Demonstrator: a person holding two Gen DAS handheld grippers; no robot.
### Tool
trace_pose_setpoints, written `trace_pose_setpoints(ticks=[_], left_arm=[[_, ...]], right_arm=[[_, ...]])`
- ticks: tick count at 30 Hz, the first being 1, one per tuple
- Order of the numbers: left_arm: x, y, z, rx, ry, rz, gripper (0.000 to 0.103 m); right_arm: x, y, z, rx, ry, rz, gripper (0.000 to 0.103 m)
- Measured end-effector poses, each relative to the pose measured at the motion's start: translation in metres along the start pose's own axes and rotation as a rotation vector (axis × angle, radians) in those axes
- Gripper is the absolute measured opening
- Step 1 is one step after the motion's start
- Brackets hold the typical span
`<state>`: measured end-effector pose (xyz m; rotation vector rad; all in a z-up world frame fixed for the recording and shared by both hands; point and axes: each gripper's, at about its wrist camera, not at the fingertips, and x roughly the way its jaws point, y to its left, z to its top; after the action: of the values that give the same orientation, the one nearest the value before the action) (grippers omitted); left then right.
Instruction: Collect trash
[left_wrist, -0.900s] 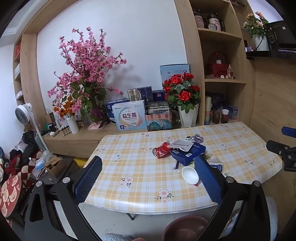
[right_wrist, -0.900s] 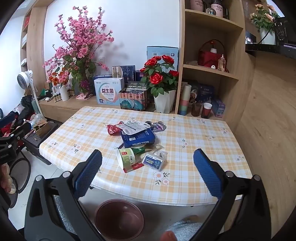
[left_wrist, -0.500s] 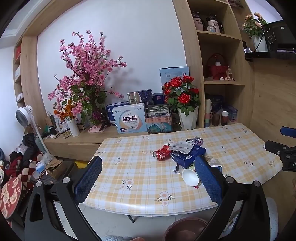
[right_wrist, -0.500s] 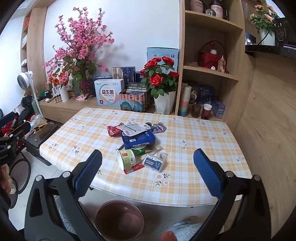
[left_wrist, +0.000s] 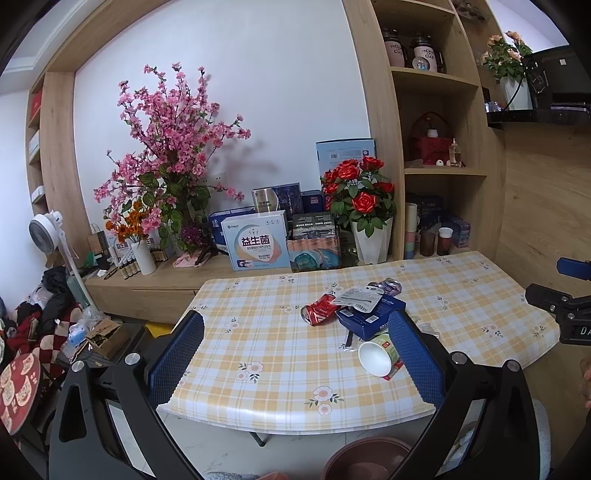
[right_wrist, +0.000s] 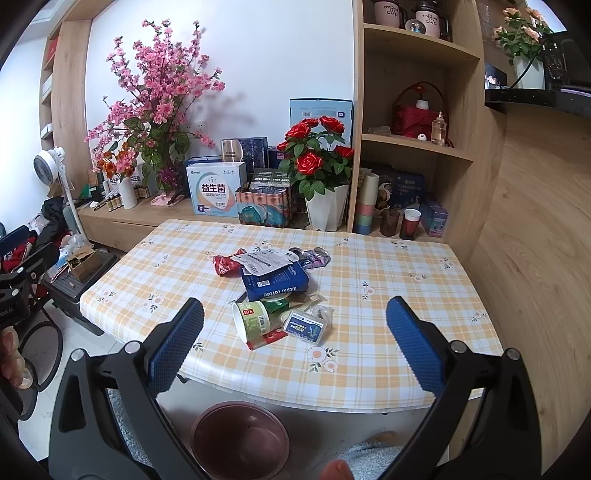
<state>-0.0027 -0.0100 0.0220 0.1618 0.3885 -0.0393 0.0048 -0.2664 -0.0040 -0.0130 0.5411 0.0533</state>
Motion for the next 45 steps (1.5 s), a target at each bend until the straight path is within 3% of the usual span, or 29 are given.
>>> trace_pose_setpoints(ticks=[45], left_arm=[[0.0081,-0.0016,-0.0062,-0.012,-0.004,-0.005,0.098]], right_arm=[[0.009,-0.0037,-0.0052,0.005,-0.001,-0.007,0.097]])
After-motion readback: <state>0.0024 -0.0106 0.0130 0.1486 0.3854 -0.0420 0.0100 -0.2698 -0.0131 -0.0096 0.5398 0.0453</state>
